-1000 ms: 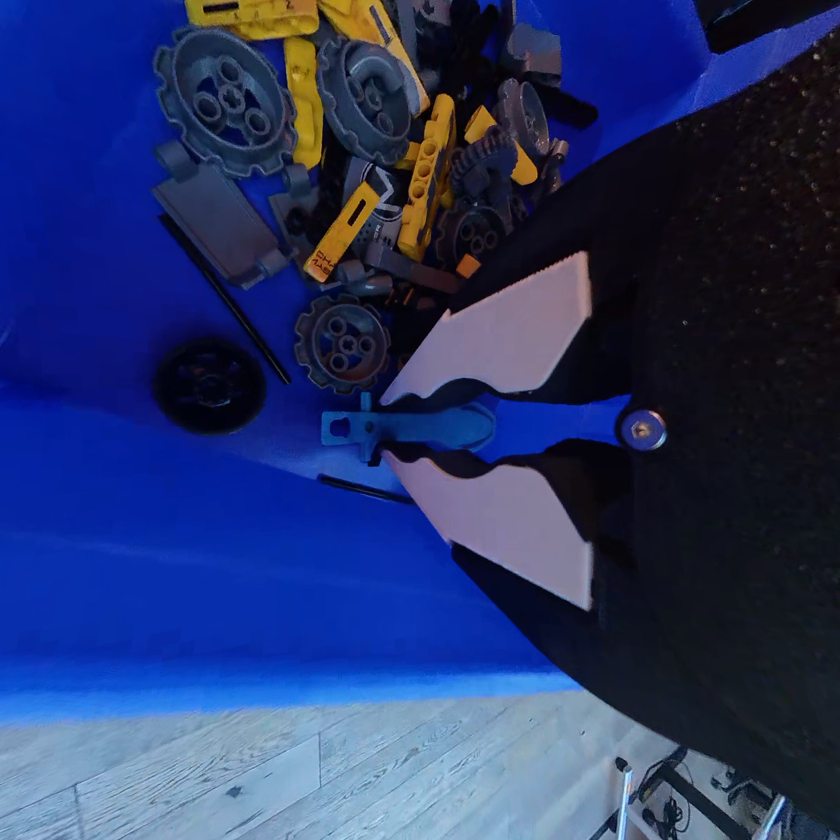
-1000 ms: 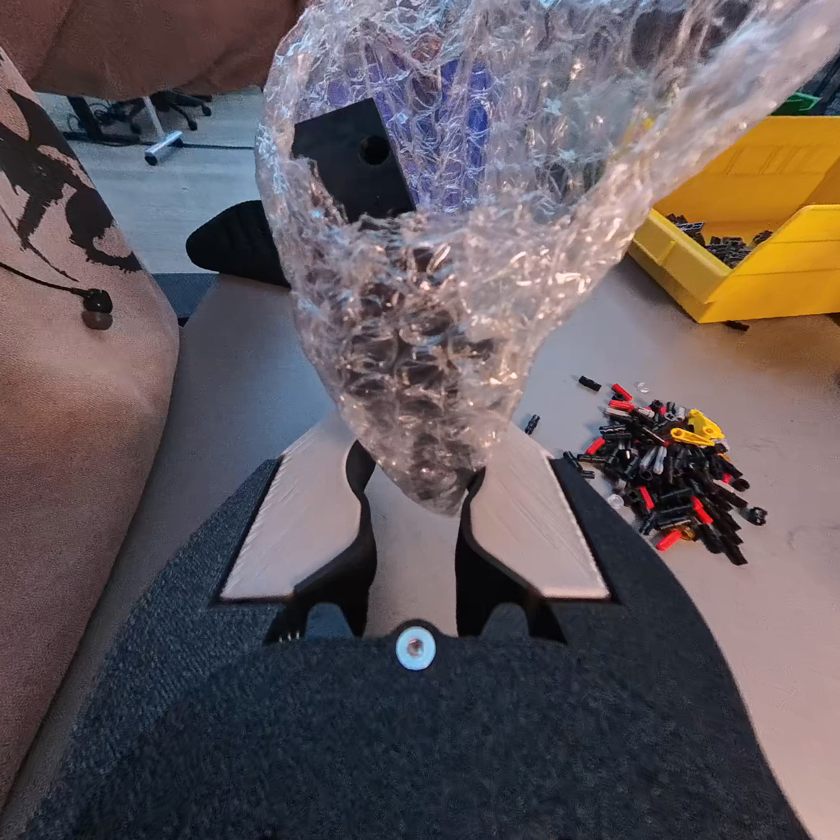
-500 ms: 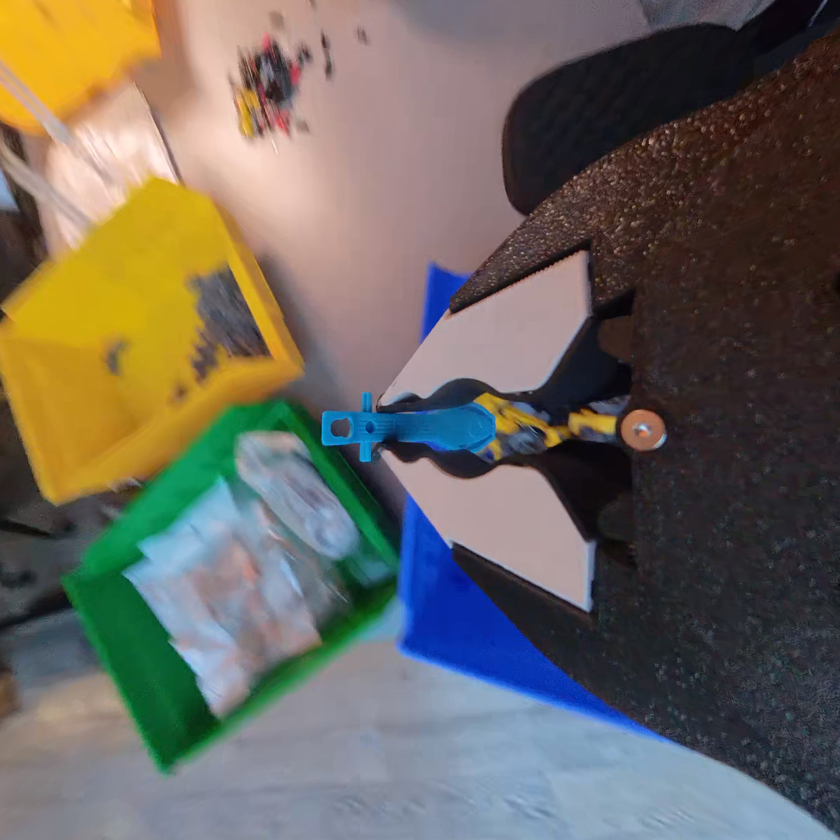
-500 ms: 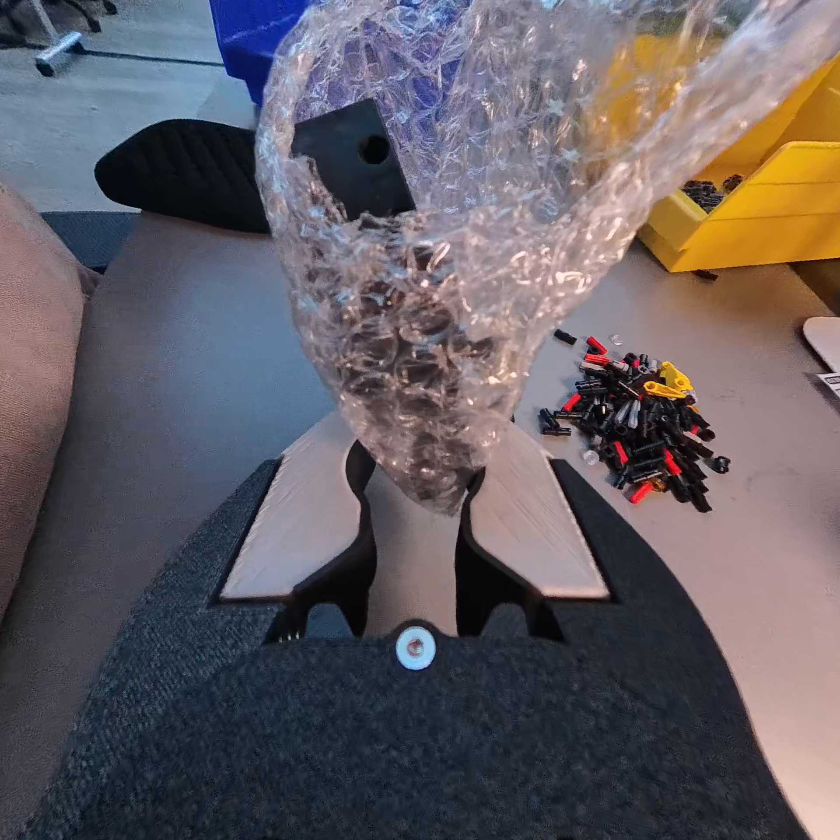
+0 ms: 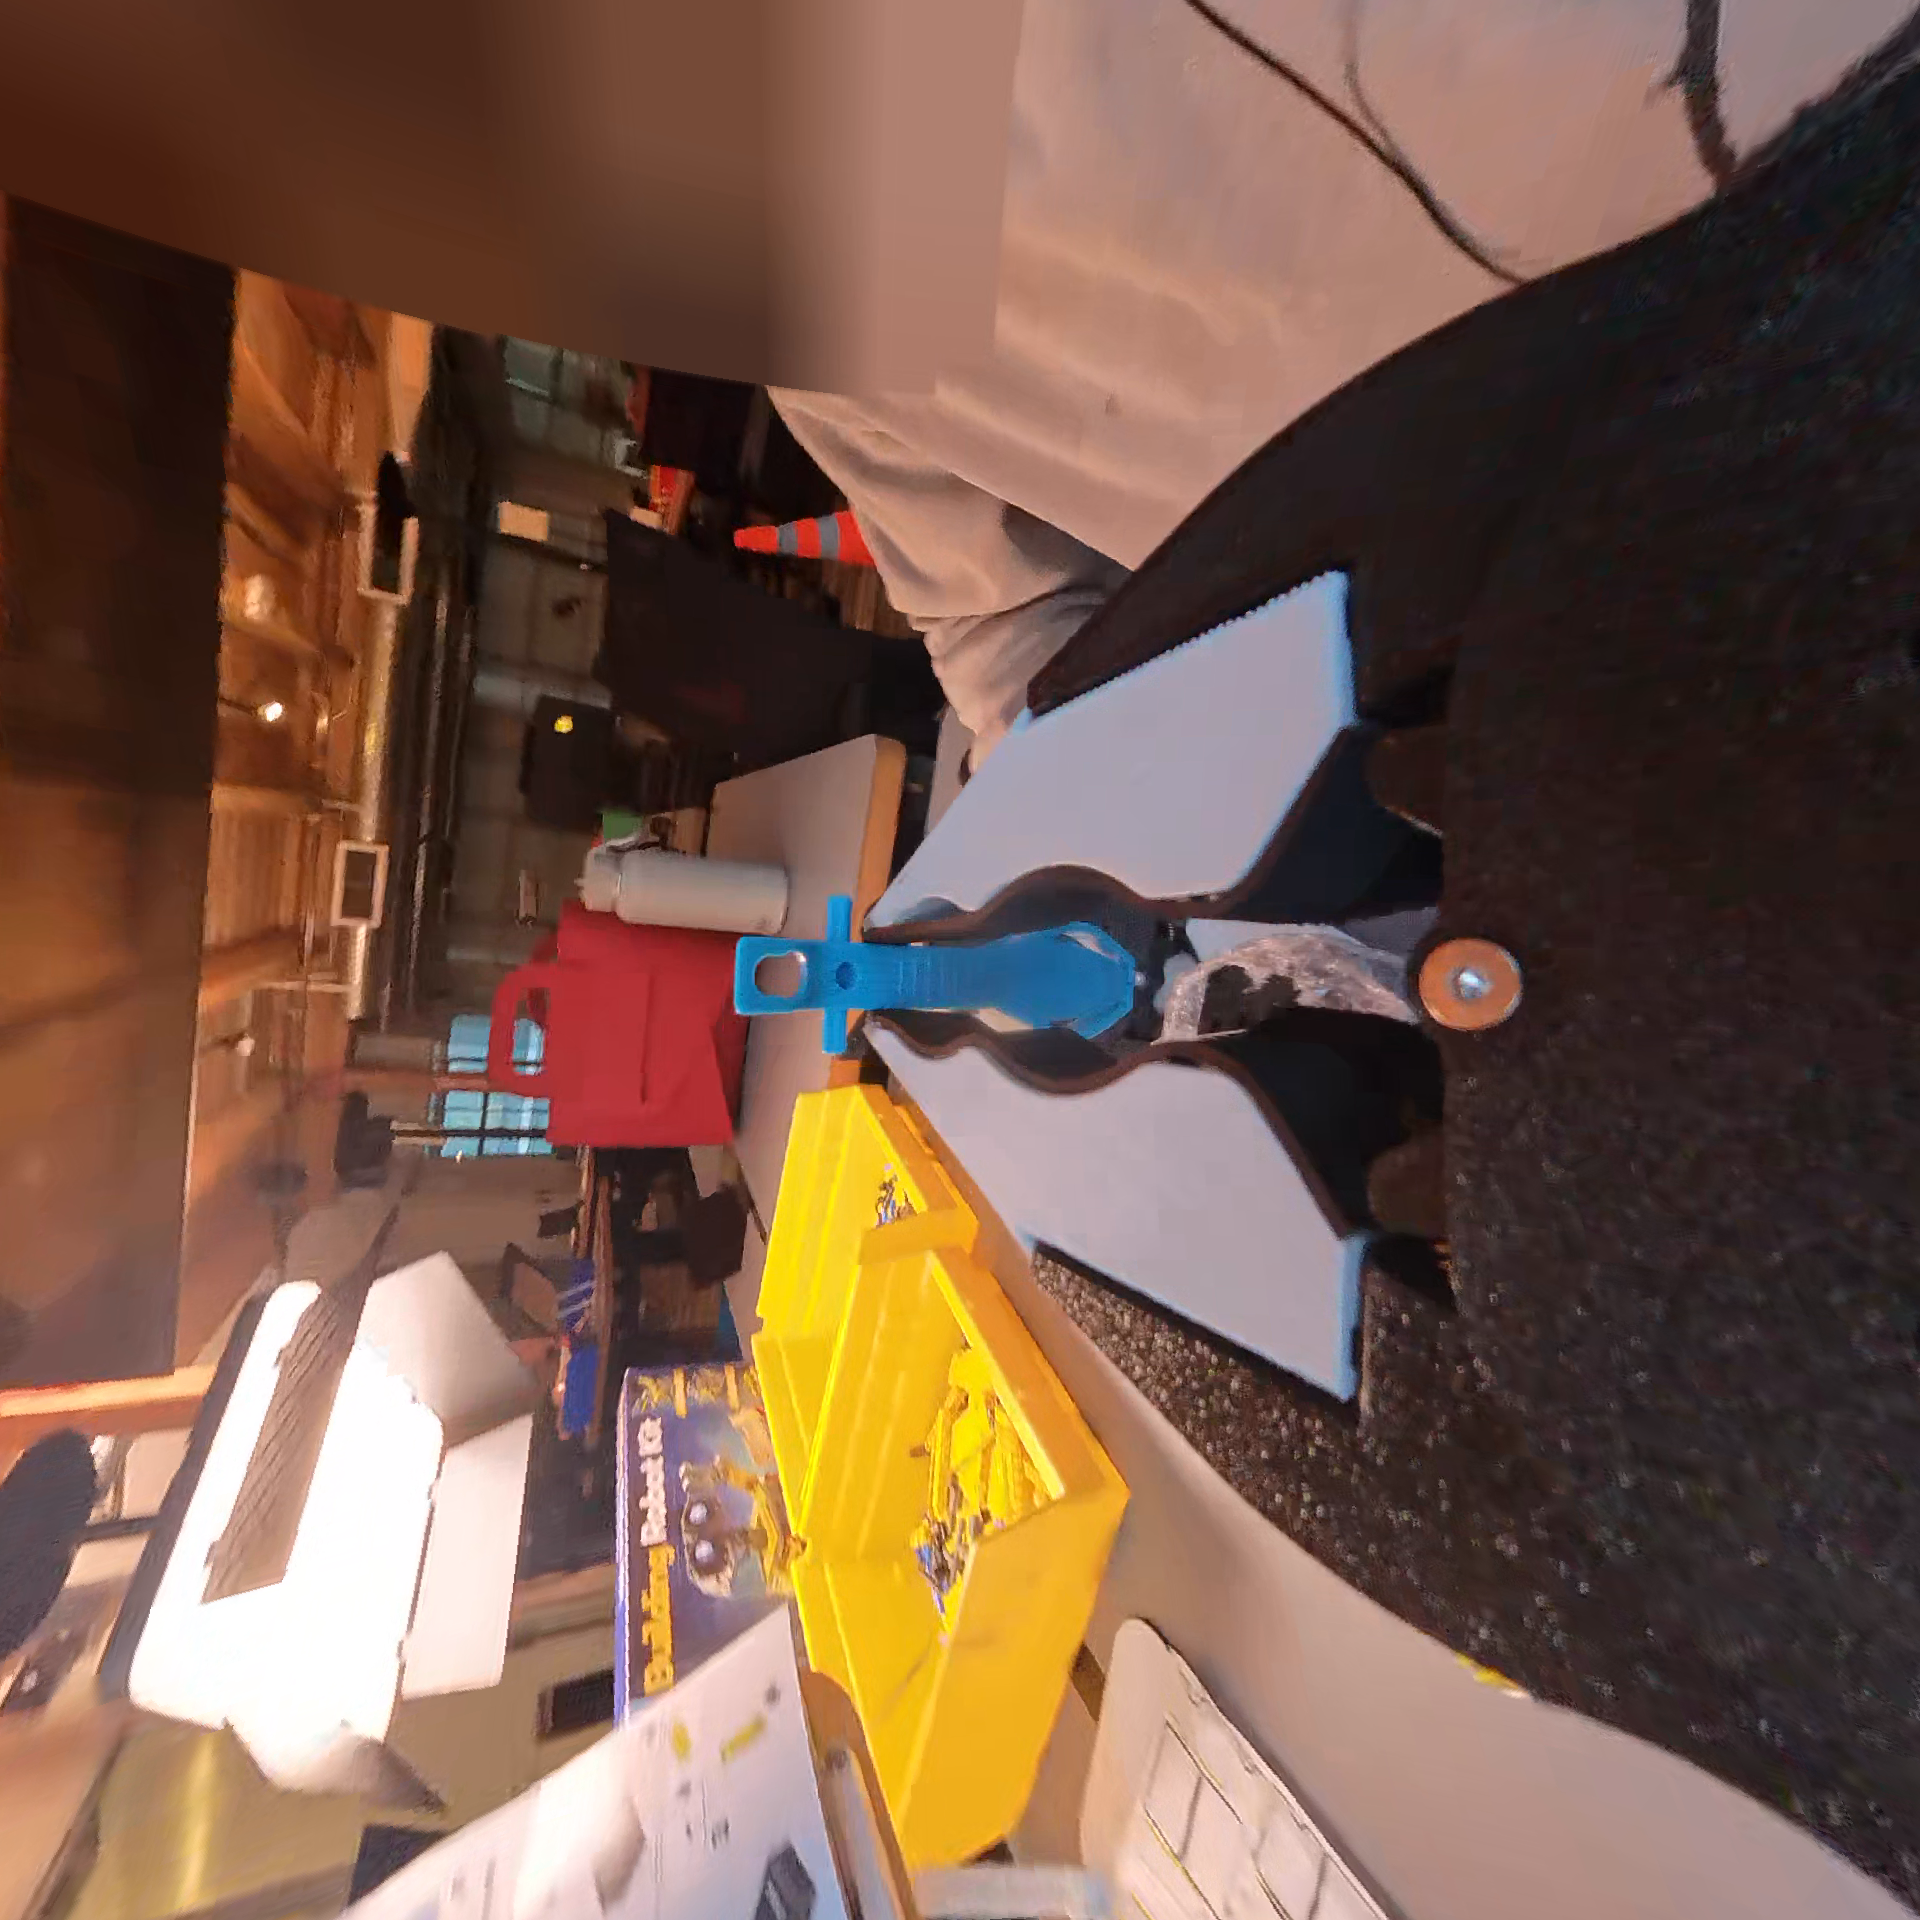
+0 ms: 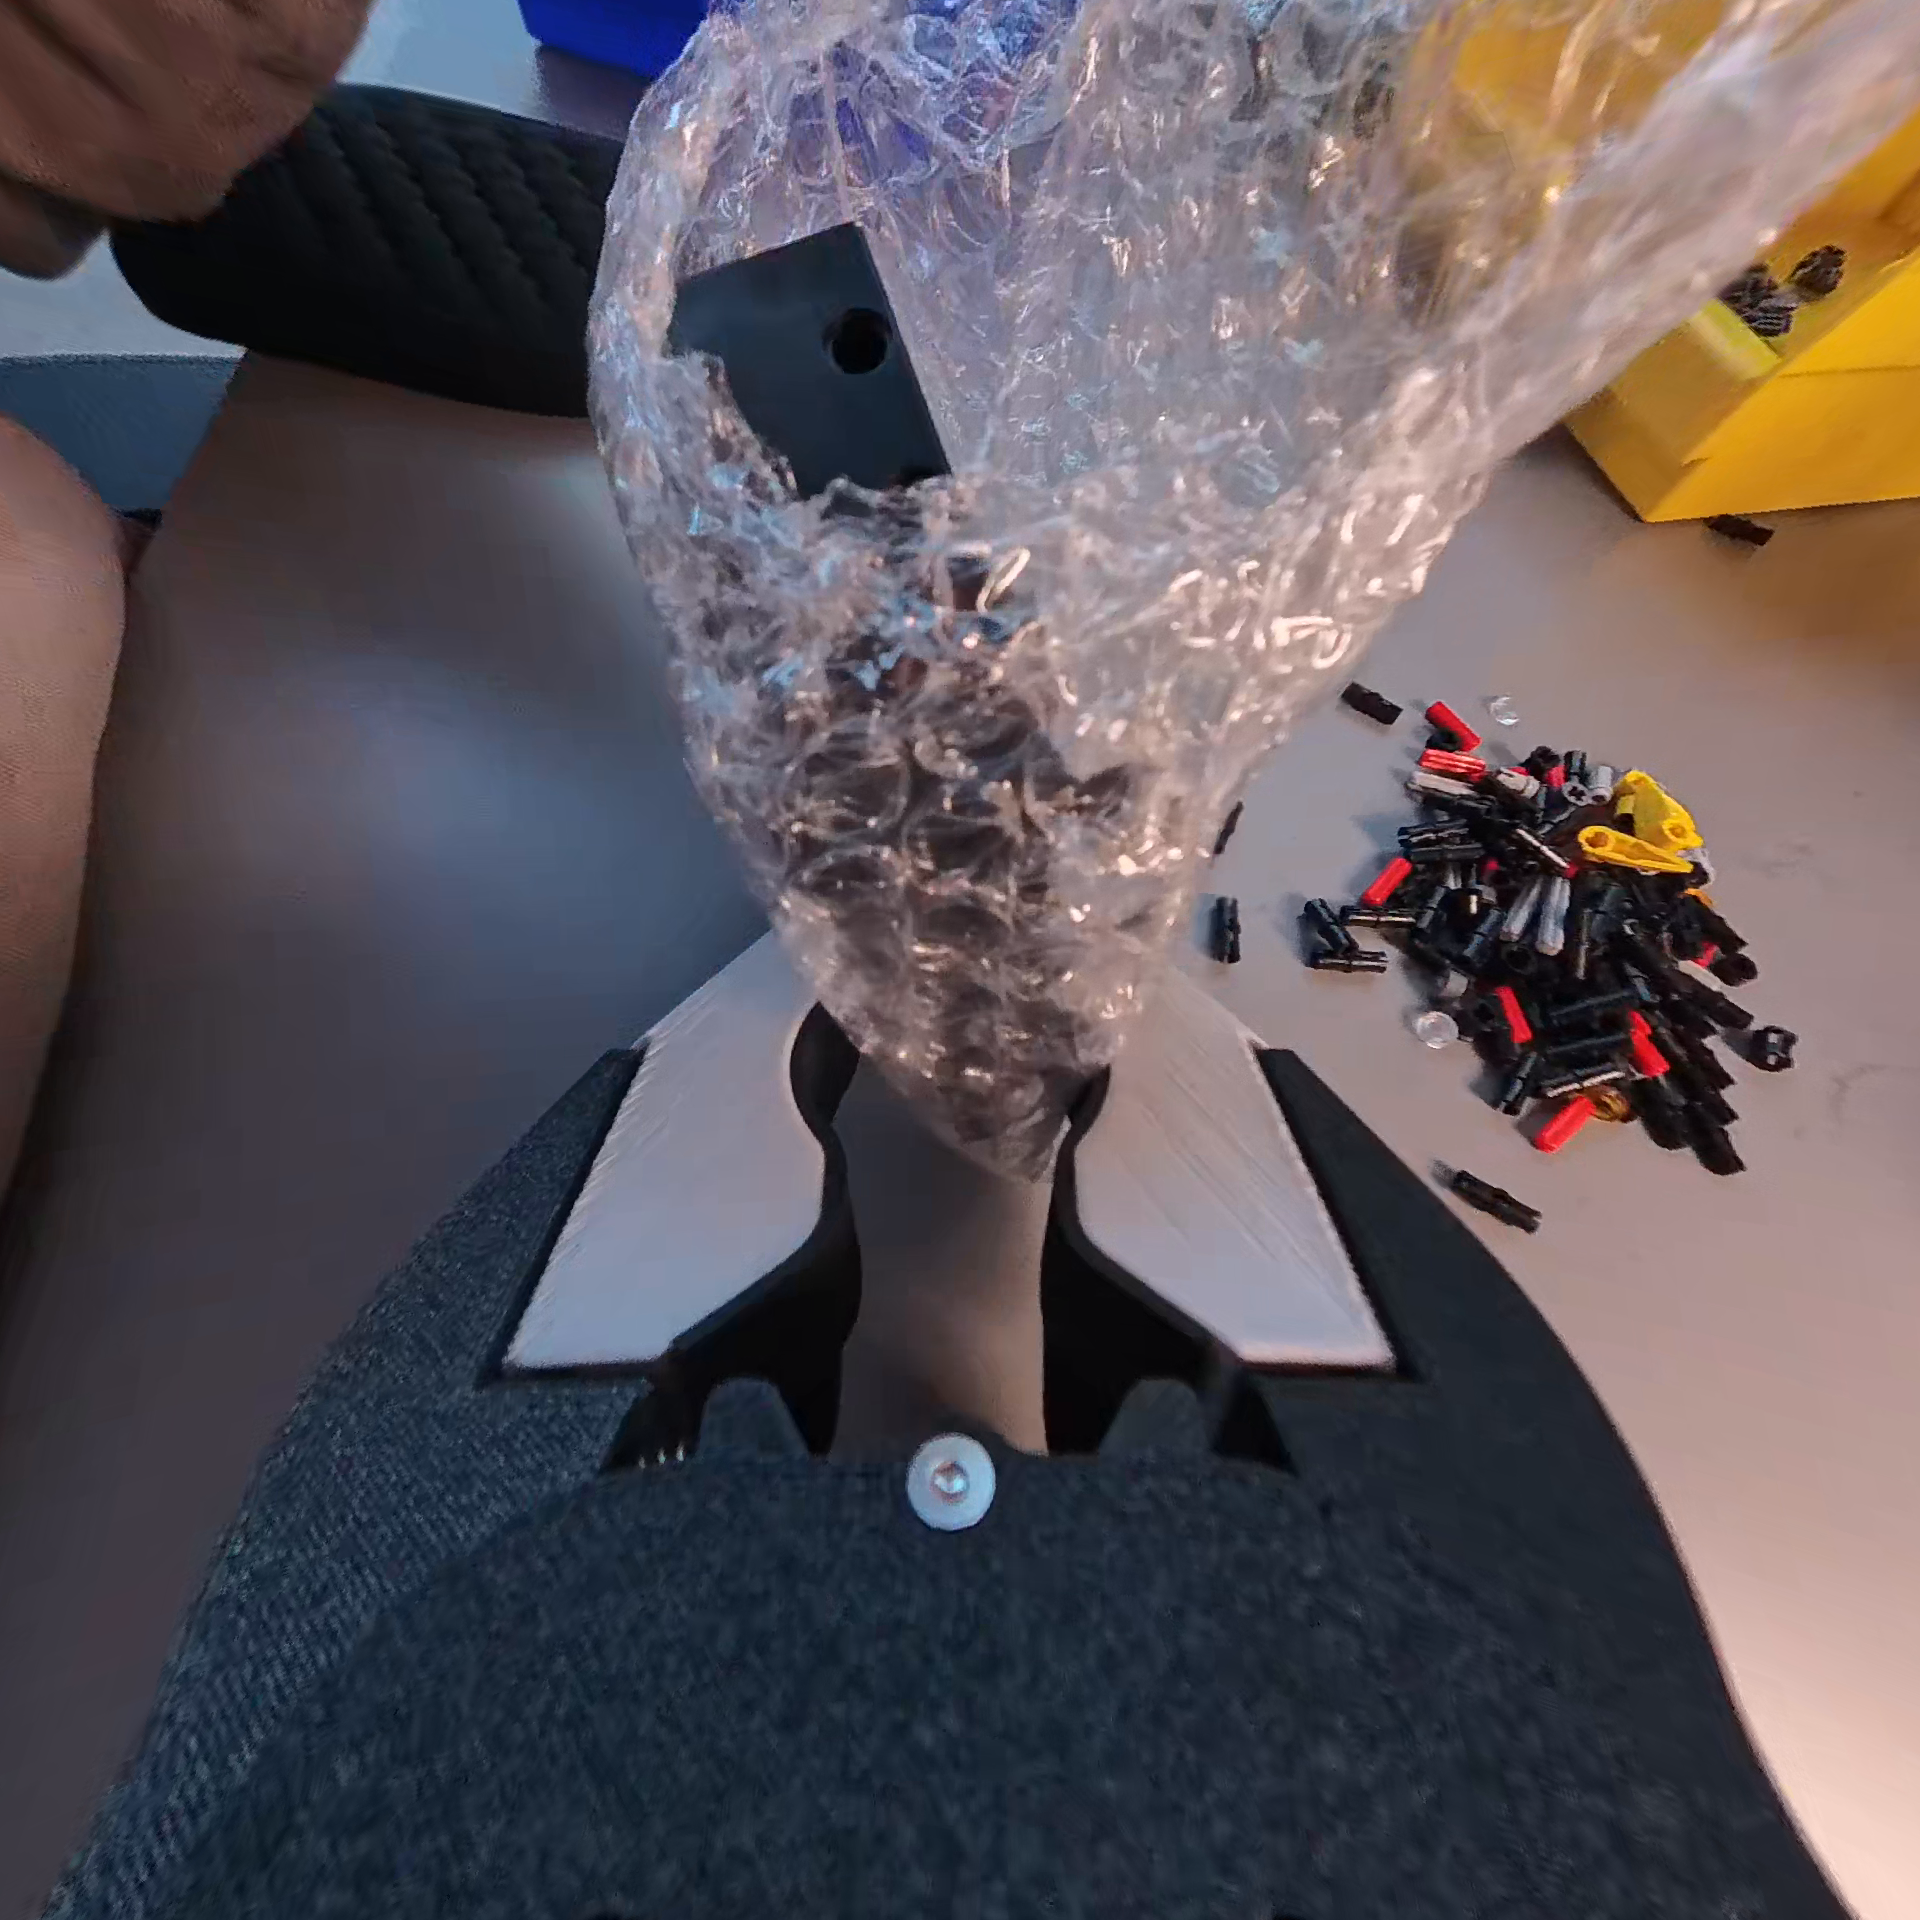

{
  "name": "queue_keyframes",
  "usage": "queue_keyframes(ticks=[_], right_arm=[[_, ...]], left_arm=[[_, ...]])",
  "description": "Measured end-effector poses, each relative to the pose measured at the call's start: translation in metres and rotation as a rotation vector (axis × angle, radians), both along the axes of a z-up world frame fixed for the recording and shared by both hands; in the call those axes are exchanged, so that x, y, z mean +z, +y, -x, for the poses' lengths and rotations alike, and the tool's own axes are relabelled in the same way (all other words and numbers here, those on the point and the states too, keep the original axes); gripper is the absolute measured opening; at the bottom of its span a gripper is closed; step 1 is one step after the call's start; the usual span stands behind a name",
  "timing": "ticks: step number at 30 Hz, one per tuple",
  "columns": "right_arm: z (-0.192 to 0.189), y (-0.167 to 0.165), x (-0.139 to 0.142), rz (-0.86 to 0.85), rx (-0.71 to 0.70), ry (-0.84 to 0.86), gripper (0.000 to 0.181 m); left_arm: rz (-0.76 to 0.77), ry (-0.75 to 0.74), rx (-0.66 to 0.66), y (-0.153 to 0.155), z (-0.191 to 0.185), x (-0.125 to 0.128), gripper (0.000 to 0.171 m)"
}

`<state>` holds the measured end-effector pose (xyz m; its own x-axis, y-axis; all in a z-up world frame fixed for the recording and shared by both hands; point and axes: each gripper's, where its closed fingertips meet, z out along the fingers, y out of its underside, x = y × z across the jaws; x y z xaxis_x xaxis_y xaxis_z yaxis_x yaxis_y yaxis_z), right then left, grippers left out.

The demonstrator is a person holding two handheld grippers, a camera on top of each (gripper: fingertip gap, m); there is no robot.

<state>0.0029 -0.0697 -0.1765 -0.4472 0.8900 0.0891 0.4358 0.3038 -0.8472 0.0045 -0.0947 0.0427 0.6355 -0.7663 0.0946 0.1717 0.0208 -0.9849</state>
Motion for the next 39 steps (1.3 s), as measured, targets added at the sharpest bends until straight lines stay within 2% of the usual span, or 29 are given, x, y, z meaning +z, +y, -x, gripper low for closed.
queue_keyframes(ticks=[3,5,11,12,13,14,16,20,22,24,26,27,30,32,34,36,39], right_arm=[[-0.001,-0.003,0.0,-0.007,0.016,0.002,0.029],[-0.004,-0.005,-0.001,-0.007,0.029,0.0,0.029],[-0.007,-0.01,0.0,-0.011,0.07,0.006,0.029],[-0.008,-0.01,0.0,-0.011,0.072,0.005,0.029],[-0.008,-0.01,0.0,-0.009,0.072,0.006,0.029],[-0.008,-0.01,0.0,-0.005,0.071,0.007,0.029],[-0.008,-0.009,0.001,0.007,0.07,0.005,0.029],[-0.01,-0.006,0.001,0.004,0.069,0.004,0.029],[-0.01,-0.006,0.001,-0.001,0.072,0.006,0.029],[-0.01,-0.008,0.001,-0.007,0.079,0.009,0.029],[-0.01,-0.008,-0.003,-0.024,0.082,-0.008,0.029],[-0.011,-0.009,-0.005,-0.024,0.085,-0.021,0.03],[-0.02,-0.01,-0.006,0.012,0.121,-0.054,0.031],[-0.033,-0.012,-0.006,0.053,0.177,-0.096,0.033],[-0.038,-0.008,-0.004,0.06,0.185,-0.096,0.051],[-0.035,-0.008,0.012,0.087,0.171,-0.046,0.069],[-0.029,-0.019,0.052,0.064,0.168,0.114,0.075]], left_arm=[[-0.002,0.192,-0.024,0.016,-0.03,-0.039,0.011],[0.018,0.303,-0.027,0.021,-0.034,-0.059,0.011],[0.018,0.495,0.039,0.028,-0.023,-0.086,0.011],[0.019,0.518,0.048,0.028,-0.022,-0.089,0.013],[0.029,0.53,0.055,0.027,-0.022,-0.091,0.025],[0.055,0.525,0.046,0.024,-0.022,-0.092,0.041],[0.103,0.491,0.043,0.019,-0.019,-0.089,0.056],[0.164,0.418,0.093,0.008,0.006,-0.084,0.06],[0.307,0.383,0.142,0.008,0.024,-0.103,0.056],[0.452,0.259,0.119,0.007,0.027,-0.123,0.052],[0.517,0.143,0.042,0.003,0.016,-0.127,0.012],[0.508,0.154,0.036,0.001,0.016,-0.126,0.002],[0.504,0.242,0.088,-0.003,0.034,-0.117,0.0],[0.512,0.227,0.09,-0.005,0.039,-0.112,0.0],[0.594,0.231,0.046,-0.011,0.034,-0.127,0.001],[0.613,0.146,0.045,-0.011,0.033,-0.127,0.001],[0.607,0.019,0.073,-0.007,0.039,-0.113,0.001]])
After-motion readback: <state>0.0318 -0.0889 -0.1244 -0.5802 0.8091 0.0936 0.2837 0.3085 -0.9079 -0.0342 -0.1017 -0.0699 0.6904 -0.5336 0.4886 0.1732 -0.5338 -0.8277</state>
